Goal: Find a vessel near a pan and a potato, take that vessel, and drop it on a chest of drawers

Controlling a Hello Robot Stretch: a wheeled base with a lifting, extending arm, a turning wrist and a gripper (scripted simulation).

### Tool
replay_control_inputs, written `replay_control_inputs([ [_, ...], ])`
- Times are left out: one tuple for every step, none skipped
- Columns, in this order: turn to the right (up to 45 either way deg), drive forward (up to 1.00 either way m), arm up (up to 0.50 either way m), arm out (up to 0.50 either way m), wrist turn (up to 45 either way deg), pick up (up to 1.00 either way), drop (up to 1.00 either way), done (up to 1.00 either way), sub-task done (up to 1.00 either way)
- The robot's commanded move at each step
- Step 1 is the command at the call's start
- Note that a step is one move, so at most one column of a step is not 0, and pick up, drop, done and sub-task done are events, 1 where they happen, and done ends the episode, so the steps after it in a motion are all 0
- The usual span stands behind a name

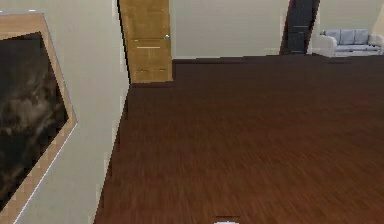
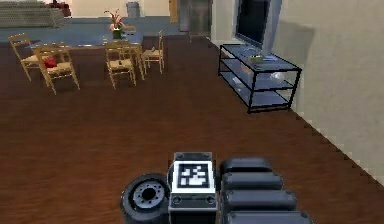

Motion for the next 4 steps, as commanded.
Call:
replay_control_inputs([
  [3.0, 0.00, 0.00, 0.00, 0.0, 0.00, 0.00, 0.00, 0.00],
  [0.0, 1.00, 0.00, 0.00, 0.0, 0.00, 0.00, 0.00, 0.00],
  [0.0, 1.00, 0.00, 0.00, 0.0, 0.00, 0.00, 0.00, 0.00],
  [0.0, 1.00, 0.00, 0.00, 0.0, 0.00, 0.00, 0.00, 0.00],
])
